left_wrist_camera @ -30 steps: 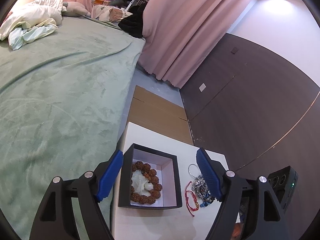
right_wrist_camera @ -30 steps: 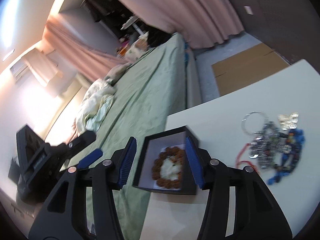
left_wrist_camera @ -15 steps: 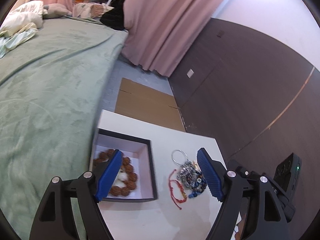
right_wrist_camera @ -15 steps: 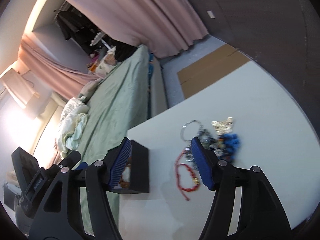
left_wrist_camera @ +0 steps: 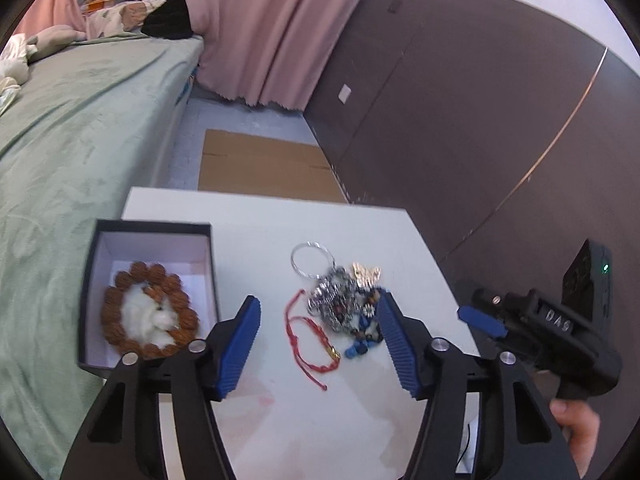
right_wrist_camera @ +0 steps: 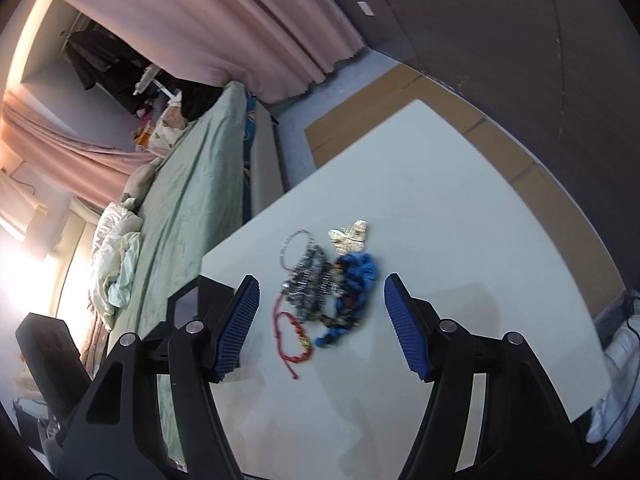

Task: Organize jewelry
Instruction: 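Move both open tools back over the remaining jewelry pile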

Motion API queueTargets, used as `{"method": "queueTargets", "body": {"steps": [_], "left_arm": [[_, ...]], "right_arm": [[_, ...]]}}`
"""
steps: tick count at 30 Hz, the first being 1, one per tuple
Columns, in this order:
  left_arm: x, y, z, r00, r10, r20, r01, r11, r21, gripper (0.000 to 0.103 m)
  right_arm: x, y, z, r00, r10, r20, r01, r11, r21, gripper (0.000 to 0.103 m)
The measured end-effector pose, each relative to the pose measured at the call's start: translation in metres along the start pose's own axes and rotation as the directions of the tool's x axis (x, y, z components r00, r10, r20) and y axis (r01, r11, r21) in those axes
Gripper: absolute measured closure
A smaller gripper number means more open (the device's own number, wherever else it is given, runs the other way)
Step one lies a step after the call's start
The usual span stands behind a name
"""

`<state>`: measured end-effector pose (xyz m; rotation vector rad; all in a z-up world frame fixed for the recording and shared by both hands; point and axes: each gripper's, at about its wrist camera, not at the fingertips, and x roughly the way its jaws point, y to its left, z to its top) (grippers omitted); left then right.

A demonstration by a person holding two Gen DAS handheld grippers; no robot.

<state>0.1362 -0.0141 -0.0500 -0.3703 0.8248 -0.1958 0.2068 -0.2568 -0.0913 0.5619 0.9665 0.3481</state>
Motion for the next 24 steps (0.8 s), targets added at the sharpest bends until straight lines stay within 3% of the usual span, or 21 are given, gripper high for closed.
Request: {"method": "queueTargets", "body": {"steps": [13, 22, 24], "left_arm": [[0.059, -0.023, -0.029, 0.991, 0.037, -0.131, -0.030, 0.998, 0.055, 0.066], [0.094, -0.032, -0.042, 0.980, 0.140, -0.142, -0.127, 0.987, 0.099, 0.073], [0.100, -0.035, -0.045, 0.972, 0.193, -0.133, -0.177, 0.977, 0.122, 0.074]], "right_arm": [[-0.008, -0.019, 0.003, 0.998, 0.014, -0.057, -0.013, 1.000, 0.014, 0.037], [-0.011, -0.024, 0.006, 0.997, 0.024, -0.069, -0.022, 0.999, 0.023, 0.037], [-0.011, -0.025, 0.005, 0.997, 0.023, -0.074, -0.021, 0.999, 0.024, 0.037]]}}
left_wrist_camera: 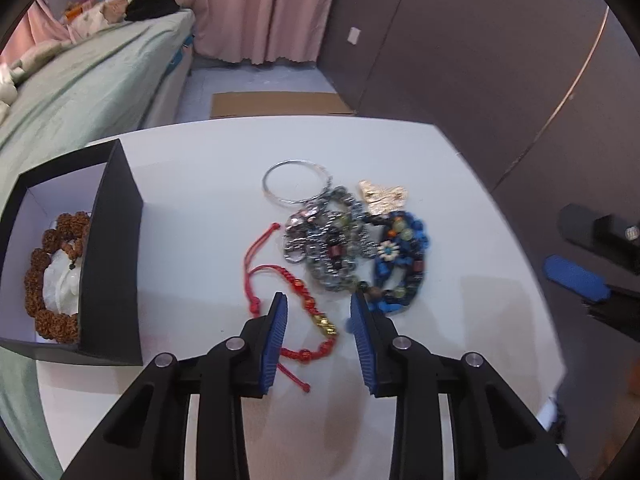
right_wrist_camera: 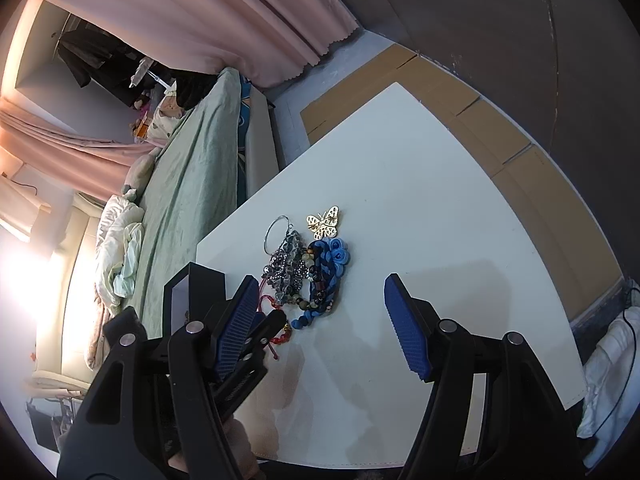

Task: Organize jewelry
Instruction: 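Move both open tools back over the remaining jewelry pile, then grasp the red string bracelet with the left tool while the right tool grasps the dark beaded bracelet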

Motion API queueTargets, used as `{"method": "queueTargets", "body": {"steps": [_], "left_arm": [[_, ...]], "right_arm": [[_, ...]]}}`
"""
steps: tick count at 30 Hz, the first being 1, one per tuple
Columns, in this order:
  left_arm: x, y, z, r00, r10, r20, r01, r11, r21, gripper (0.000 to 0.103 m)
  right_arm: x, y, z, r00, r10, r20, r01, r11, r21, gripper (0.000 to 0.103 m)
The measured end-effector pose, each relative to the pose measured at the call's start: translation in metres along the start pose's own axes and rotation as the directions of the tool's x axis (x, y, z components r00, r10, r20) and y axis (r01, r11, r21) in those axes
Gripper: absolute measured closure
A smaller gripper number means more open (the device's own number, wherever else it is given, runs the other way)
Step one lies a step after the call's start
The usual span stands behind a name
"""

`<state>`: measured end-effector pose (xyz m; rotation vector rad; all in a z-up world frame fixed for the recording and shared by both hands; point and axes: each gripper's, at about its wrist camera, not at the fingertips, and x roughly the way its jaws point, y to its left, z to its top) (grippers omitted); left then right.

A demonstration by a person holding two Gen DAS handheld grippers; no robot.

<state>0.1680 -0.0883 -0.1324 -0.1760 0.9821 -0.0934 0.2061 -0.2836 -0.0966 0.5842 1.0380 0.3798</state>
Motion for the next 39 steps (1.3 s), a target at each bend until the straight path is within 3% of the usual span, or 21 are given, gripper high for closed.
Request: {"method": "queueTargets", "body": {"steps": [10, 14, 19, 30, 39], "left_arm": [[0.010, -0.026, -0.014, 0.988, 0.150, 0.041, -0.154, 0.979, 0.134, 0.074], [0.008, -0.023, -0.014, 0.984, 0.177, 0.031, -0.180, 0.975, 0.128, 0.096], [0.004, -0.011, -0.009, 0.994, 0.113, 0.002, -0.113, 0.991, 0.072, 0.099], [-0.036, 0.005, 0.012, 0.998, -0.029, 0.063, 0.030, 0.999, -0.015, 0.099], [-0.069, 0.021, 0.021, 0.989, -0.083, 0.122, 0.090, 0.995, -0.051, 0.099]], "right_arm": [[0.004, 0.008, -0.003, 0.999, -0.027, -0.023, 0.026, 0.999, -0.043, 0.037], [0.007, 0.009, -0.002, 0.999, -0.040, -0.027, 0.039, 0.998, -0.051, 0.037], [0.011, 0.011, -0.003, 0.998, -0.048, -0.030, 0.047, 0.997, -0.058, 0.037], [0.017, -0.003, 0.003, 0.999, -0.016, -0.029, 0.016, 1.000, 0.015, 0.037], [0.043, 0.007, 0.004, 0.997, -0.013, -0.075, 0.014, 1.000, 0.012, 0.057]]}}
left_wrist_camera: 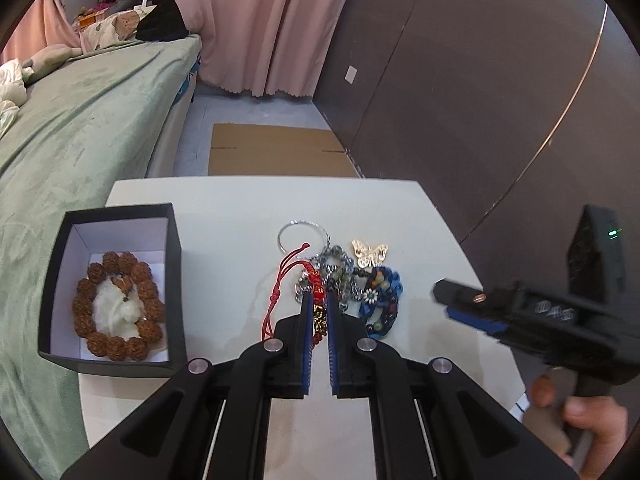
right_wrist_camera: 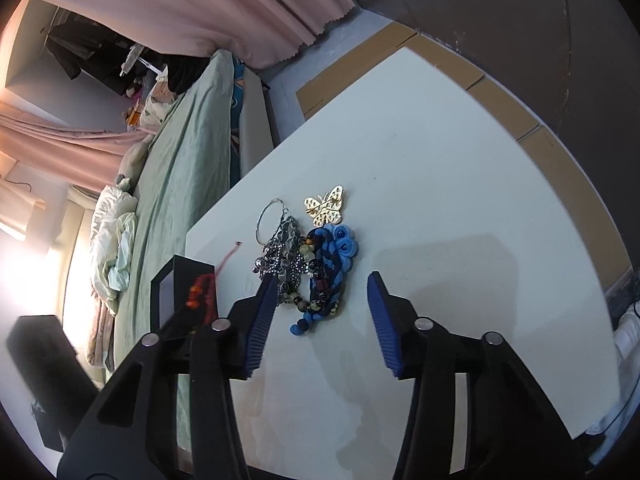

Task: Organize jewelry
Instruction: 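Grasp the red string bracelet with the left tool while the right tool grasps the dark beaded bracelet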

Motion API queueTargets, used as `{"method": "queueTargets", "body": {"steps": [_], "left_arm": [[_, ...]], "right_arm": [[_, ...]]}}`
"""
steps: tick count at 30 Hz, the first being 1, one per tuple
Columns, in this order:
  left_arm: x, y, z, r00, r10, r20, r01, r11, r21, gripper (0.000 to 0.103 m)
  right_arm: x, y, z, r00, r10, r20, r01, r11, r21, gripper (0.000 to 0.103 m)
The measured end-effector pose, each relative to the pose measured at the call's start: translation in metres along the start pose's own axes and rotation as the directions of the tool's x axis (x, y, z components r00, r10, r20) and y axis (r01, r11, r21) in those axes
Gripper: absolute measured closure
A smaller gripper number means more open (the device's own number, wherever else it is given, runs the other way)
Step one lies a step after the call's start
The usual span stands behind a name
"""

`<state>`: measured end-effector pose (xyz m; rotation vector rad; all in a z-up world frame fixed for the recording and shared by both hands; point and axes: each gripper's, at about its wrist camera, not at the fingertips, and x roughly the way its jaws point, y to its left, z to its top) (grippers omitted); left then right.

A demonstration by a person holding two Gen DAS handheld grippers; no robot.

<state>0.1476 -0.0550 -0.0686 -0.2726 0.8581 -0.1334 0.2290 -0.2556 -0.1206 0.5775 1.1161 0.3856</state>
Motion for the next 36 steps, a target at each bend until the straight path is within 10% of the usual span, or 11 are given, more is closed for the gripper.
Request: {"method": "queueTargets", "body": {"steps": [12, 18, 36], "left_arm": [[-0.030, 0.028, 0.012, 0.998, -0.021, 0.052, 0.024, 0.998, -0.060, 0.099], [-0.044, 0.041, 0.014, 0.997, -0.016, 0.073, 0.022, 0.997, -0.075, 0.098], [-0.059, 0.072, 0.022, 0.995, 0.009, 0.102, 0.005, 0.990, -0.138, 0.098]], "right_arm": [[0.045, 0.020, 0.000, 0.993, -0.112, -0.038, 0.109, 0.991, -0.076, 0.061], [0.051, 0.022, -0.006, 0.980, -0.197, -0.026, 0.194, 0.976, -0.099, 0.093], [0.017, -0.012, -0.001, 0.990, -0.141, 0.014, 0.140, 0.987, 0.073, 0.094]]}}
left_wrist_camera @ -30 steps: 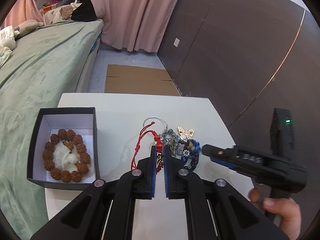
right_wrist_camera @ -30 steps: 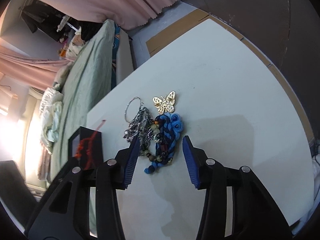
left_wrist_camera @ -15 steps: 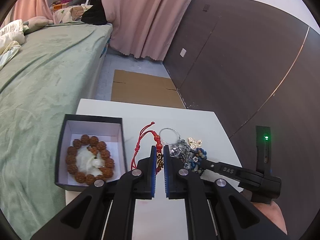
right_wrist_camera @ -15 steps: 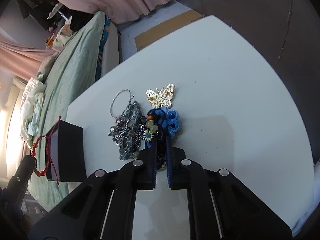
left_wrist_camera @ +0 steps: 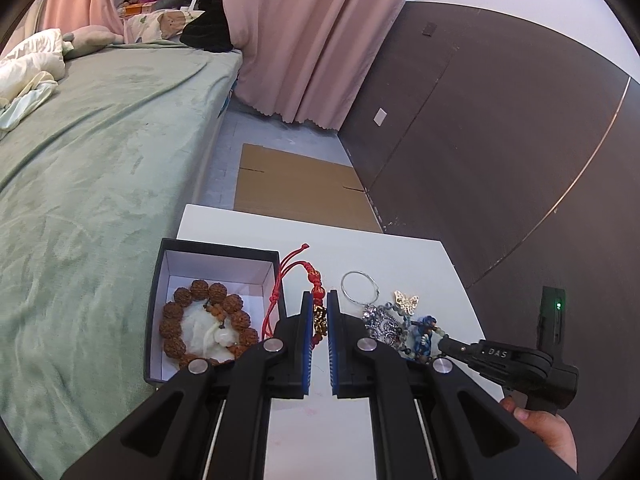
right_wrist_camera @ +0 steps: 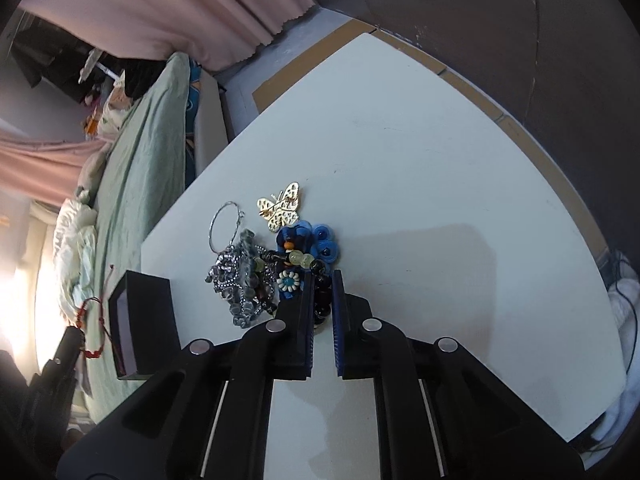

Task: Organize jewelry
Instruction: 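Grasp the red string bracelet with the left tool while the right tool grasps the dark beaded bracelet, then lower the red bracelet into the black box and open the left tool while the right tool carries its bracelet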

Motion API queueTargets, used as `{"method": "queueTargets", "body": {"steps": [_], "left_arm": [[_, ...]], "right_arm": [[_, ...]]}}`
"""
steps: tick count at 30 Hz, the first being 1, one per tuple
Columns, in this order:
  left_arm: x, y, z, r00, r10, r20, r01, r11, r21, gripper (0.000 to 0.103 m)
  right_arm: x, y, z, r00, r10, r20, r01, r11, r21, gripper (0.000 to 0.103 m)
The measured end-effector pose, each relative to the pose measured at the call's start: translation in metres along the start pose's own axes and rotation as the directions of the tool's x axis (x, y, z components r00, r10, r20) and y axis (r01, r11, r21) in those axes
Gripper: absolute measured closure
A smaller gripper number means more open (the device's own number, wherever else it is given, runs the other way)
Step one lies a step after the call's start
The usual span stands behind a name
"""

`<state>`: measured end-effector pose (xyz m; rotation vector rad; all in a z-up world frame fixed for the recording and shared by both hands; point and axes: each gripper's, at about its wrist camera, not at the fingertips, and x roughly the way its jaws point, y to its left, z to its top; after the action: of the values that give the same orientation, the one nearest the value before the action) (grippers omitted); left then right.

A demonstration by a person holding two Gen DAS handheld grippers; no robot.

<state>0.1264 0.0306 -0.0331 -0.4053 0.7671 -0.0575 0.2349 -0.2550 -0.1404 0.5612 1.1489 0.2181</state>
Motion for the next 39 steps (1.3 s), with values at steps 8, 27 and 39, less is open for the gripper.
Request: {"method": "queueTargets", "body": {"steps": [8, 27, 39], "left_arm": [[0.000, 0.006, 0.005, 1.000, 0.008, 0.010, -0.008, 1.000, -0.014, 0.098], [-0.009, 0.047, 0.012, 0.998, 0.037, 0.046, -0.029, 0.986, -0.166, 0.039], [-0.023, 0.068, 0.016, 0.996, 0.068, 0.066, -0.053, 0.975, -0.216, 0.031]], "right_arm": [[-0.031, 0.016, 0.000, 0.973, 0.216, 0.081, -0.212, 0.976, -0.049, 0.094], [-0.049, 0.090, -0.016, 0.857, 0.505, 0.100, -0.475, 0.851, -0.221, 0.094], [-0.026, 0.141, -0.044, 0.812, 0.583, 0.021, -0.556, 0.784, -0.278, 0.094]]}}
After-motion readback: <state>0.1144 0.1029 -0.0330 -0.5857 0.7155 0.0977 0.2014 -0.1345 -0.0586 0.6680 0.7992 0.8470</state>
